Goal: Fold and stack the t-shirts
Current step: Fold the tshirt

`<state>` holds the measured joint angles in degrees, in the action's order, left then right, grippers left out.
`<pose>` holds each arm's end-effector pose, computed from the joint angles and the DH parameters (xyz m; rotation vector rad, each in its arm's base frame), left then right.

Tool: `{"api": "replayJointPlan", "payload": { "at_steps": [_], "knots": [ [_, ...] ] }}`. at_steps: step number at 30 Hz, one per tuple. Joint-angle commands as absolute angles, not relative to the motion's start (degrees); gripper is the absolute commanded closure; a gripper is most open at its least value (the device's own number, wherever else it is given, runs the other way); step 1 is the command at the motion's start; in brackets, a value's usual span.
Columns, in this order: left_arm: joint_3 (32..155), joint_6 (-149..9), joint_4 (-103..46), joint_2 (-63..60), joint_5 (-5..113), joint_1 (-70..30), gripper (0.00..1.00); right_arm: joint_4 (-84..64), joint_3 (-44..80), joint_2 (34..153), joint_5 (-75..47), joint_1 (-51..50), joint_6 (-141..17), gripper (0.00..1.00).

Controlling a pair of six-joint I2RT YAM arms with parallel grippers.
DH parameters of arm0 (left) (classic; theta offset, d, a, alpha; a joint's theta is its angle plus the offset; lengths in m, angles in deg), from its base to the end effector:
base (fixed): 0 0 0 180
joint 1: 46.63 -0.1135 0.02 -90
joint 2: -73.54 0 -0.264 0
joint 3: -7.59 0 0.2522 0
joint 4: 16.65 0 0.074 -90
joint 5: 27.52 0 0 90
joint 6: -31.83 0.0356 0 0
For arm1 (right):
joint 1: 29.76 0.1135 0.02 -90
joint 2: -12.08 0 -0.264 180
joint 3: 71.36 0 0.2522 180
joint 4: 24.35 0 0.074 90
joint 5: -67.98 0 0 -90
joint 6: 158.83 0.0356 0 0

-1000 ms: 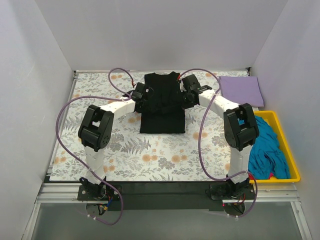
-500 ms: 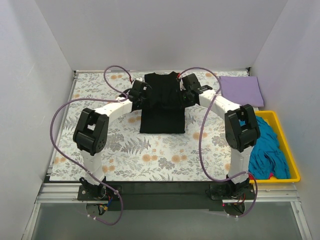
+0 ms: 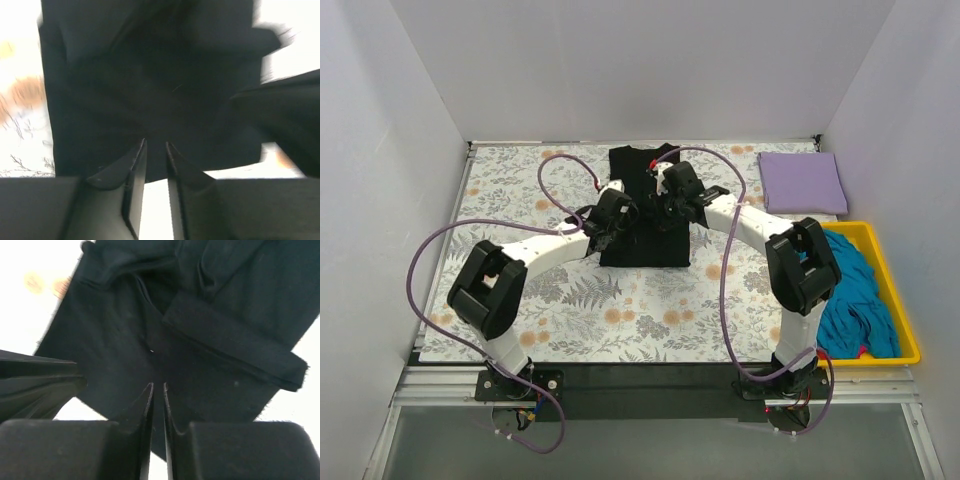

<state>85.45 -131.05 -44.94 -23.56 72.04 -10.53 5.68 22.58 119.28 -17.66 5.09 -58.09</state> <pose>0.2979 -0.2099 0.2119 -0.8656 2.3463 -0.6692 0.3458 0.2441 0.2328 -0.5341 2.3139 0.4806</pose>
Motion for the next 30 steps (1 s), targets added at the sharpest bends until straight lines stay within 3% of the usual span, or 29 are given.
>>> {"api": "replayJointPlan", "payload": {
  "at_steps": [1, 13, 20, 24, 30],
  "knots": [
    [83.58, -132.70, -45.71, -26.83, 70.21, -11.12, 0.82, 2.60, 22.81, 122.12, -15.16, 4.69, -57.14, 0.83],
    [81.04, -133.14, -52.29, -26.93, 65.65, -10.94, 0.85, 2.68, 37.39, 134.77, -28.68, 3.20, -63.37, 0.82],
    [76.38, -134.97, -54.50, -19.29, 59.32, -10.59, 0.81, 3.12, 48.92, 138.65, -26.42, 0.12, -65.14, 0.77],
    [77.69, -135.77, -54.32, -15.94, 61.75, -10.85, 0.72, 3.03, 45.33, 132.60, -19.58, -0.23, -64.18, 0.69],
    [81.38, -135.69, -46.09, -14.09, 62.65, -16.73, 0.71, -2.84, 29.44, 121.52, -5.34, -3.83, -58.83, 0.59]
  ]
}}
